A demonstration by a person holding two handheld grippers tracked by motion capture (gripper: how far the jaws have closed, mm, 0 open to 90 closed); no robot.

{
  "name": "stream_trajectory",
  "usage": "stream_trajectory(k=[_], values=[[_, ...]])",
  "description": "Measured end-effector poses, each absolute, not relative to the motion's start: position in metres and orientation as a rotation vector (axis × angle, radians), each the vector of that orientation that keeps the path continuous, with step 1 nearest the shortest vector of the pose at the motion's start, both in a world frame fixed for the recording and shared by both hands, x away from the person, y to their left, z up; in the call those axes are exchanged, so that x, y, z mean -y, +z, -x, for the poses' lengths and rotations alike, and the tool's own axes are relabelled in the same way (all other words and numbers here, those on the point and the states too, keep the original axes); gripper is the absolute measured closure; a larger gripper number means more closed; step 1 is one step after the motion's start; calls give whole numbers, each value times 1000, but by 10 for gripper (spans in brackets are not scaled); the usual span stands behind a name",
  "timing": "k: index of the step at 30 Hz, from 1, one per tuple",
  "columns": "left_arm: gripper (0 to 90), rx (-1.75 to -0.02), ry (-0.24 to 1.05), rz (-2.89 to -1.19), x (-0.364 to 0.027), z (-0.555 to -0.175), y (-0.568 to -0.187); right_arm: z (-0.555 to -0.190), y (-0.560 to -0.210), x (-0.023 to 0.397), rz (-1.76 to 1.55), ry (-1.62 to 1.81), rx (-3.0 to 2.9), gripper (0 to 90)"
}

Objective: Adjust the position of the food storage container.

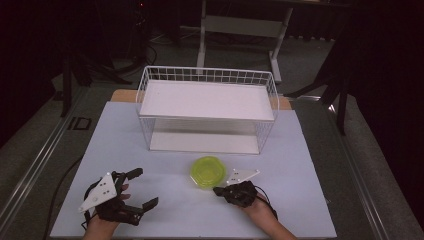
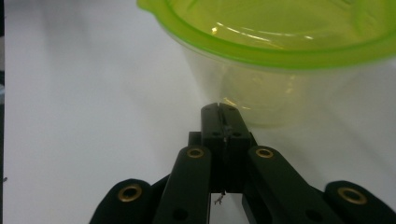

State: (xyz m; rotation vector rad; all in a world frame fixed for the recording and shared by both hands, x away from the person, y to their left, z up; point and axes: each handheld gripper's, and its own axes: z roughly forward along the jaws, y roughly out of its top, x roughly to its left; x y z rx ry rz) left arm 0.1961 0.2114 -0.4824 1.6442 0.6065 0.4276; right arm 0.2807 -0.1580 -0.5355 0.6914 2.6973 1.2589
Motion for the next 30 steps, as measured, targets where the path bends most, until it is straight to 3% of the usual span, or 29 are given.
stream_trajectory(k=[6, 15, 30], values=[[18, -604, 429, -1645, -211, -196, -482, -288, -531, 176, -747, 1201, -2630, 900], [18, -606, 426, -1647, -211, -196, -483, -330, -528, 180, -903, 1144, -2541, 900], [18, -611, 418, -1648, -211, -197, -483, -302, -532, 168, -873, 1224, -2654, 900]])
